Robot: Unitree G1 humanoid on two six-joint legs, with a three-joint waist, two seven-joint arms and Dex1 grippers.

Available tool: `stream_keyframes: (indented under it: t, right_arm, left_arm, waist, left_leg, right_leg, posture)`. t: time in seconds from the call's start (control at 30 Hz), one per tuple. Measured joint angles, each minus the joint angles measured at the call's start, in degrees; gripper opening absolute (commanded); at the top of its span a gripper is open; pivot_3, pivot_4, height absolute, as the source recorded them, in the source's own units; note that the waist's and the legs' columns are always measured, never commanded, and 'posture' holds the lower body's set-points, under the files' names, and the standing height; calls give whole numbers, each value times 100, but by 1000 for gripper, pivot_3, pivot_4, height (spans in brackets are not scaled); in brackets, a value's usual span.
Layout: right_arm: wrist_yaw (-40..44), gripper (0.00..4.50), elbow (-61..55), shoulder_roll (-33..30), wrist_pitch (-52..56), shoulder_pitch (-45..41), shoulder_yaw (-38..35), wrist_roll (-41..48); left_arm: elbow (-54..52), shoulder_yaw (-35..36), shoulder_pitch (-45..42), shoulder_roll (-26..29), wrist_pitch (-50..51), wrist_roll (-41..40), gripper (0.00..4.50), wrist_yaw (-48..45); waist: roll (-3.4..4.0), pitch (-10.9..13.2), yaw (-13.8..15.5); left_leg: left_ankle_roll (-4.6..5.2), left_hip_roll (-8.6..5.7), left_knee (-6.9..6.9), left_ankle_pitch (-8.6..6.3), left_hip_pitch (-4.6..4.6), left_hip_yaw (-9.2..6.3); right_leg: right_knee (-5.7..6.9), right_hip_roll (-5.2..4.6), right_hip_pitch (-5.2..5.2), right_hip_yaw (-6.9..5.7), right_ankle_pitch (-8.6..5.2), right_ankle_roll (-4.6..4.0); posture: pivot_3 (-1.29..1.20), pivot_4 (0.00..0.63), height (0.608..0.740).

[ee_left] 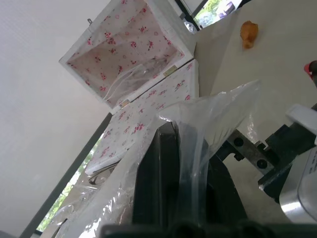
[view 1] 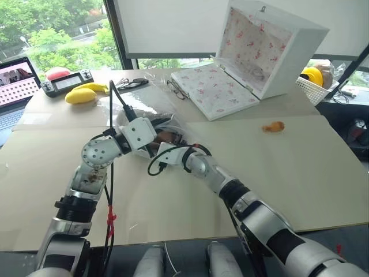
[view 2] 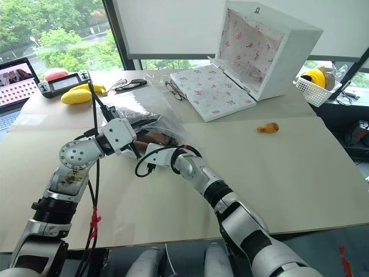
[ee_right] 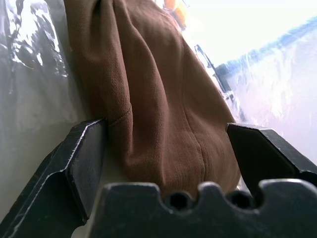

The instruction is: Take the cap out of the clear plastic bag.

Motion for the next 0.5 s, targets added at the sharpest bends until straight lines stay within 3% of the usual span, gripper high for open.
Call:
stream_keyframes:
  t: [0.13,0.23,0.5]
  right_arm:
    - [-102,4500,222,146,-7,-76,-5,-77]
    - [-85,3739,262,155,-9,-78,-7,-87]
    - [-39,1172,268,22,-26,10,-12,-89]
  left_arm:
    - [-92,0,36,-12,6,-53,57,3]
    - [-92,0,40,-12,7,-54,0,4]
    - [-92,-7,107,-20,4,-49,0,3]
  waist:
    - [1,0,1]
    - [1,1,0]
    - [1,1,-2]
  left_leg:
    - [0,1,1,0,2,0]
    - [0,1,1,0,2,0]
    - [0,1,1,0,2,0]
  right_leg:
    - [1,2,1,1,0,0]
    - [1,2,1,2,0,0]
    - [1,3,1,3,1,-1]
  posture:
    - [0,150,740]
    - [0,150,740]
    - [0,150,740]
